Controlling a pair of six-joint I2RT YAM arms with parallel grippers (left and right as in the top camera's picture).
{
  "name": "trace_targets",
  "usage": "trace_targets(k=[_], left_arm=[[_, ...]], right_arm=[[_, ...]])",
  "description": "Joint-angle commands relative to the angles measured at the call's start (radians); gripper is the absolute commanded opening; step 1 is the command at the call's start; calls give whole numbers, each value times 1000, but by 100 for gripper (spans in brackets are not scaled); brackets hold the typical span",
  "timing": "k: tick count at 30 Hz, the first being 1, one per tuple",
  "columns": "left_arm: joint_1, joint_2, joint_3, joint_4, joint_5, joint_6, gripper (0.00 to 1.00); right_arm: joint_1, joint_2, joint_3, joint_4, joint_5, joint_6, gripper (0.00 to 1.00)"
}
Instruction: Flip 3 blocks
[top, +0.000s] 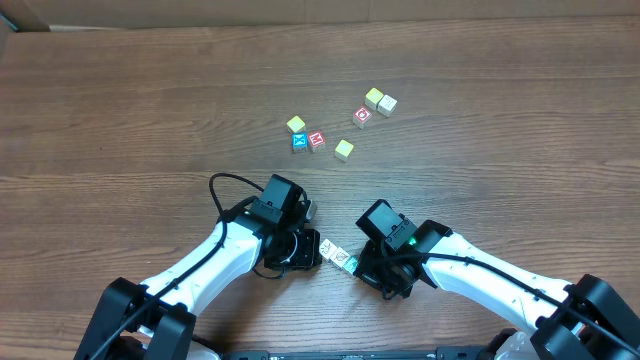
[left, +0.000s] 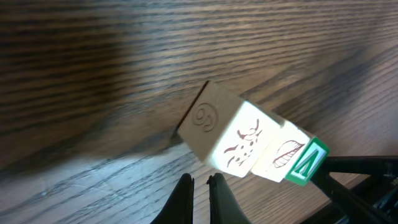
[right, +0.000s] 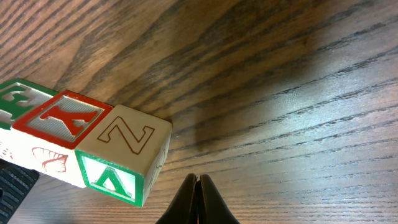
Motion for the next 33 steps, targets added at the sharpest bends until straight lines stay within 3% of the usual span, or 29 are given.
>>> trace_targets(k=[1, 33], left_arm=[[-21, 5, -9, 11, -9, -32, 4], [-29, 5, -9, 26, -45, -76, 4]], right_arm=[[5, 6, -1, 4, 18, 5, 4], [5, 6, -1, 2, 13, 4, 4]])
